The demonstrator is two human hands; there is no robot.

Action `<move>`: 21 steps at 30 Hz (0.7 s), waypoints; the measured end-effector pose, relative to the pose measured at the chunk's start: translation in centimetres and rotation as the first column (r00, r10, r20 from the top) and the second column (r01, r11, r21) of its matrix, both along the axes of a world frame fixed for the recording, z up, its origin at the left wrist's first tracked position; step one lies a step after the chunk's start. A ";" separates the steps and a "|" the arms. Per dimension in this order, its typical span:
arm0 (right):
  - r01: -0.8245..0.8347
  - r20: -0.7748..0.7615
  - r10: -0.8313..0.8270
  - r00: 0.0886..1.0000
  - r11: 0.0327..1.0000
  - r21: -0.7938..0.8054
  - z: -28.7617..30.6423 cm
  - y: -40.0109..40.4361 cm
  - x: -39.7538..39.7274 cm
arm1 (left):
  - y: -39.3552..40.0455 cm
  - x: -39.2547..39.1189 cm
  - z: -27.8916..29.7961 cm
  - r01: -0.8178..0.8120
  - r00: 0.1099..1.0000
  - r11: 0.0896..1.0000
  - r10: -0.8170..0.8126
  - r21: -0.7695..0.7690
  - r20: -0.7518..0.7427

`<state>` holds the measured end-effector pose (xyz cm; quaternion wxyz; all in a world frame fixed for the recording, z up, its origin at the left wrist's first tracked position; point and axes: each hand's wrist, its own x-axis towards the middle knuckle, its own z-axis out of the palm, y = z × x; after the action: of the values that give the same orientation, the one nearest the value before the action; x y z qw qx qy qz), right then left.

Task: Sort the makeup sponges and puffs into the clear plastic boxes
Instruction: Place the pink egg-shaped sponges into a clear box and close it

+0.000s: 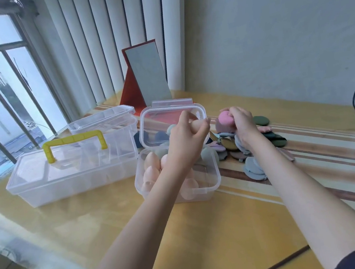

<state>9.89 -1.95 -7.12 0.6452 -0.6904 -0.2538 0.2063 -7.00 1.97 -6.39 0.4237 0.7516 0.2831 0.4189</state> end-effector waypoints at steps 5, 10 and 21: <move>-0.085 -0.073 0.090 0.993 0.994 0.066 0.5 -1.1 -1.2 | -0.3 0.0 0.5 0.052 0.998 0.997 -0.049 -0.052 0.050; -0.217 -0.069 0.225 0.972 0.970 0.112 0.9 -1.4 -3.5 | -0.5 -0.2 0.8 0.131 0.990 0.991 -0.129 -0.036 0.055; -0.178 0.130 0.167 0.977 0.981 0.073 -0.4 -1.5 -3.3 | -0.4 -0.3 0.2 -0.036 0.997 0.983 0.025 0.178 0.068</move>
<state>6.55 -3.47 -7.47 0.6365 -0.6494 -0.3606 0.2076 -7.27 1.52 -6.21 0.3571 0.7680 0.2418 0.4734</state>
